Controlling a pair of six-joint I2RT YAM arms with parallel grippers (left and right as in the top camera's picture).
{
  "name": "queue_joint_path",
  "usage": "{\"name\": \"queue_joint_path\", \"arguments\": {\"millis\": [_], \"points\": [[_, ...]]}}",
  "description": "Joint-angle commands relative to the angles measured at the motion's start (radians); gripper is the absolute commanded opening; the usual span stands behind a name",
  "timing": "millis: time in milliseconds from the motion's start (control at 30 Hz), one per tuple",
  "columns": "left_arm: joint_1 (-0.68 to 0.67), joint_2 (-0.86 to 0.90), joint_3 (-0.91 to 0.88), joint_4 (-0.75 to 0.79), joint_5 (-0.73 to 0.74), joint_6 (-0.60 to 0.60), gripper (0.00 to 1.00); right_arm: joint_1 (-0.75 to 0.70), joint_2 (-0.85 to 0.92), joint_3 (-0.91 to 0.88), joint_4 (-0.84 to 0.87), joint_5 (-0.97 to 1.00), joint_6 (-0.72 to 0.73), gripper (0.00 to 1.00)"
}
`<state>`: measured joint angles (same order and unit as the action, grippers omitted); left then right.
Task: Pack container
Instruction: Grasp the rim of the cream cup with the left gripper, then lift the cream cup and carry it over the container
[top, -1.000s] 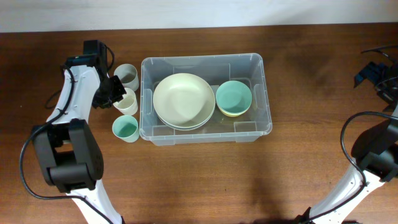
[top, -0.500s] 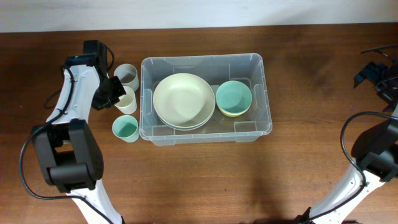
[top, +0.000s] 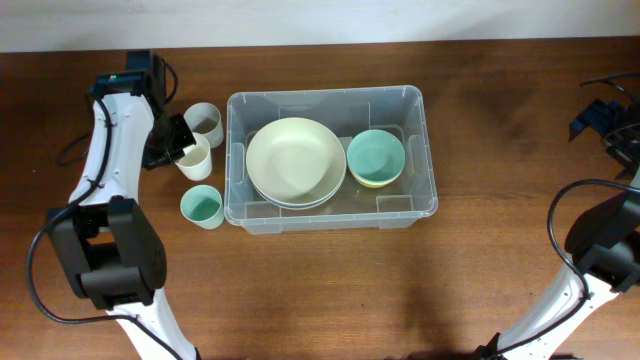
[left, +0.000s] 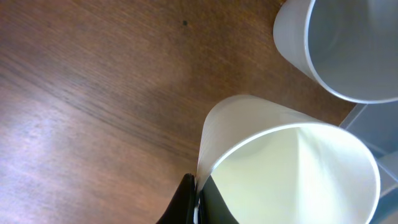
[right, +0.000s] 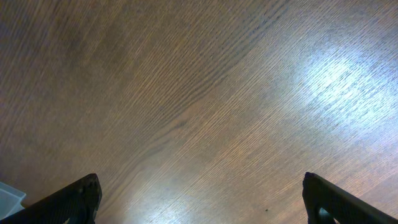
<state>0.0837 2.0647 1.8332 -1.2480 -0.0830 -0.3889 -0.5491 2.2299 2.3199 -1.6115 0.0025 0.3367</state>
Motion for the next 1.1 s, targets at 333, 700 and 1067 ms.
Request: {"name": "queue_joint_path", "arguments": {"millis": [333,700,1067], "points": [[0.005,-0.092,0.217,-0.145,-0.13,0.0,0.01,-0.001,-0.031,-0.004,0.001,0.002,0.005,0.99],[-0.008,-0.32,0.319,-0.129,0.085,0.002,0.01,-0.001,-0.031,-0.004,0.001,0.002,0.005,0.99],[-0.3,-0.379,0.307,-0.145,0.215,0.047,0.01,-0.001,-0.031,-0.004,0.001,0.002,0.005,0.99]]}}
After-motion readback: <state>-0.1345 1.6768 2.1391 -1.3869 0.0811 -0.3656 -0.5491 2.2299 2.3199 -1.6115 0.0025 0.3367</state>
